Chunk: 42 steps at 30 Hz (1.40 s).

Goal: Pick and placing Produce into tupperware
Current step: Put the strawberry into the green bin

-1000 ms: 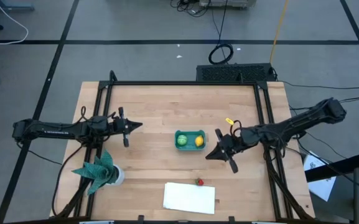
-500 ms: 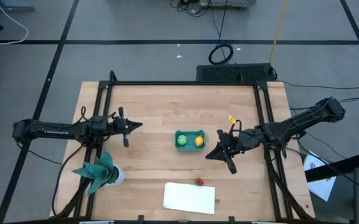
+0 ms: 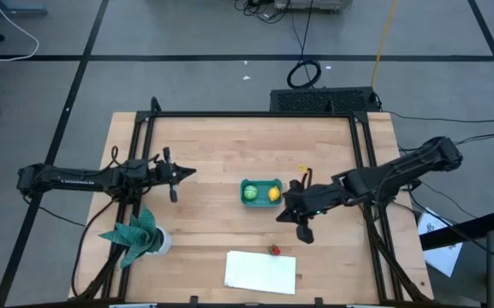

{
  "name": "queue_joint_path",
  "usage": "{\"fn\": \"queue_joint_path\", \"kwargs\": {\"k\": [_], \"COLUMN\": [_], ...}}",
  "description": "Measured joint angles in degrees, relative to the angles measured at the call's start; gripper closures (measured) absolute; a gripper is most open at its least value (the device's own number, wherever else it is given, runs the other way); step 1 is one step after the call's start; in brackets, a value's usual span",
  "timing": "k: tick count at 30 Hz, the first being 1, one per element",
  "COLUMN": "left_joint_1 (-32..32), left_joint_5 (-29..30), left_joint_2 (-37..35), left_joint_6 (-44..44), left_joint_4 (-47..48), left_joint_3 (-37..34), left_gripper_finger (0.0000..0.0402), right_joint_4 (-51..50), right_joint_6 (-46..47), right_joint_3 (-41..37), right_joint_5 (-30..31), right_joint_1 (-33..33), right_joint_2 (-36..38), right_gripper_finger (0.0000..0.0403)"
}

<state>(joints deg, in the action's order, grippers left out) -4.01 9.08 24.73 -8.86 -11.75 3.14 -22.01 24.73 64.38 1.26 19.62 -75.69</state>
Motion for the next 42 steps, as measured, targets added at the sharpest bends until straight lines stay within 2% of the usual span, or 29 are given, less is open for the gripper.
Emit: {"fn": "queue_joint_path", "kwargs": {"k": [6,13,26,29,36,39,42], "left_joint_1": [0.0,0.0,0.0,0.0,0.0,0.0,0.0], "left_joint_5": [0.0,0.0,0.0,0.0,0.0,0.0,0.0], "left_joint_2": [0.0,0.0,0.0,0.0,0.0,0.0,0.0], "left_joint_6": [0.0,0.1,0.0,-0.1,-0.2,-0.2,-0.3], "left_joint_4": [0.1,0.2,0.2,0.2,0.2,0.4,0.5], "left_joint_3": [0.0,0.0,0.0,0.0,0.0,0.0,0.0], "left_gripper_finger": [0.0401,0.0401,0.0401,0.04,0.04,0.04,0.0401], "right_joint_4": [-4.0,-5.5,-10.9,-14.9,-21.6,-22.0,-21.2], "right_joint_6": [1.8,5.3,5.4,3.9,-2.1,-4.3,-5.8], "right_joint_3": [4.7,5.7,5.7,7.2,9.0,9.0,9.0], "right_joint_5": [-4.5,-9.1,-9.0,-8.6,-2.8,-3.8,-7.6], "right_joint_1": [-0.1,-0.1,-1.2,-1.3,-2.3,-2.4,-2.3], "right_joint_2": [-3.9,-5.5,-6.0,-6.1,-6.9,-8.4,-10.3], "right_gripper_finger": [0.0403,0.0403,0.0403,0.0403,0.0403,0.0403,0.0403]}}
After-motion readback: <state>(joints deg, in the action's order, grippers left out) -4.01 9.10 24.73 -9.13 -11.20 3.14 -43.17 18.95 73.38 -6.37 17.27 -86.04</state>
